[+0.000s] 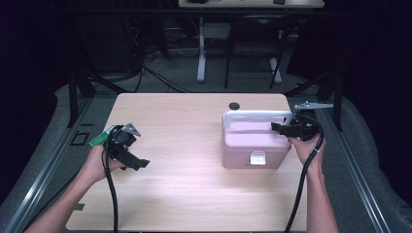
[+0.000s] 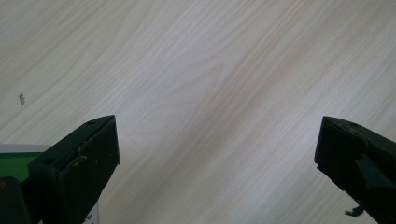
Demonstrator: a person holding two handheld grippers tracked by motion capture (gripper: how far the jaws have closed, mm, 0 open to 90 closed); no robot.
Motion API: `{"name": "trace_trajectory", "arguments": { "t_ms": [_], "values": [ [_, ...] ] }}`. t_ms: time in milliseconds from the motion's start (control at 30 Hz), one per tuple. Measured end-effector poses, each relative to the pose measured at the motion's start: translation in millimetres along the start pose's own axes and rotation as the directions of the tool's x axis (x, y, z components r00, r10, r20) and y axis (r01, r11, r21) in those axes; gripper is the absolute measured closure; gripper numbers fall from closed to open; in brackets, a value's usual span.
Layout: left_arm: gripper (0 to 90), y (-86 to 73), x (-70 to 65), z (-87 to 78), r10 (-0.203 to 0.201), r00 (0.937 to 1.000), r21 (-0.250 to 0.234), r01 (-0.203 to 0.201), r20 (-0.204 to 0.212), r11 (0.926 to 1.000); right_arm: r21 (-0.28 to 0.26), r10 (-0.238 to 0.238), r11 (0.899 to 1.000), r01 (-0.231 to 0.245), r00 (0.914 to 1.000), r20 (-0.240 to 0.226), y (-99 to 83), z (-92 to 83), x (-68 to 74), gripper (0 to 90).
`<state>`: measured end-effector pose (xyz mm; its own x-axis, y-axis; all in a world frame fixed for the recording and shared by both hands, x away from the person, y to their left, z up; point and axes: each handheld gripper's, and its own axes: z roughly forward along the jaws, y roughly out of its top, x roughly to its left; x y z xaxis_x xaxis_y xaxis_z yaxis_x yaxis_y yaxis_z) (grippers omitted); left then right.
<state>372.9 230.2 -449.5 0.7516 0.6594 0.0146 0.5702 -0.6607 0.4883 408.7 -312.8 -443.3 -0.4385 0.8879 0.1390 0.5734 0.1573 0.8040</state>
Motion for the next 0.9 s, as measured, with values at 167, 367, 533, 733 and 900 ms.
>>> {"name": "trace_trajectory", "arguments": {
  "t_ms": [167,367,533,733,900],
  "values": [
    [0.2,-0.2,1.4,0.1,-0.001,1.0,0.0,0.001,-0.001,1.0,-0.025,0.022,0.999,-0.022,0.9996,0.018,-0.9,-1.6,-2.6,51.6],
    [0.2,0.6,1.2,-1.7,-0.004,1.0,-0.01,0.004,-0.001,0.9999,-0.023,0.017,1.0,-0.017,0.9995,0.025,-2.1,-4.8,2.3,59.3],
    [0.2,1.2,-0.7,0.9,-0.004,1.0,-0.022,0.004,0.003,0.9998,-0.035,0.0,0.999,0.0,0.9998,0.02,-4.1,-4.1,10.9,63.5],
    [0.2,1.8,-0.2,3.7,-0.007,1.0,-0.031,0.007,0.005,0.9995,-0.051,-0.022,0.998,0.021,0.9997,-0.011,-5.9,-1.5,18.1,66.8],
    [0.2,5.2,-0.7,6.6,0.004,0.9999,-0.035,-0.004,0.01,0.9994,-0.058,-0.036,0.998,0.033,0.9984,-0.045,-5.5,1.9,19.5,67.7]
  ]
}}
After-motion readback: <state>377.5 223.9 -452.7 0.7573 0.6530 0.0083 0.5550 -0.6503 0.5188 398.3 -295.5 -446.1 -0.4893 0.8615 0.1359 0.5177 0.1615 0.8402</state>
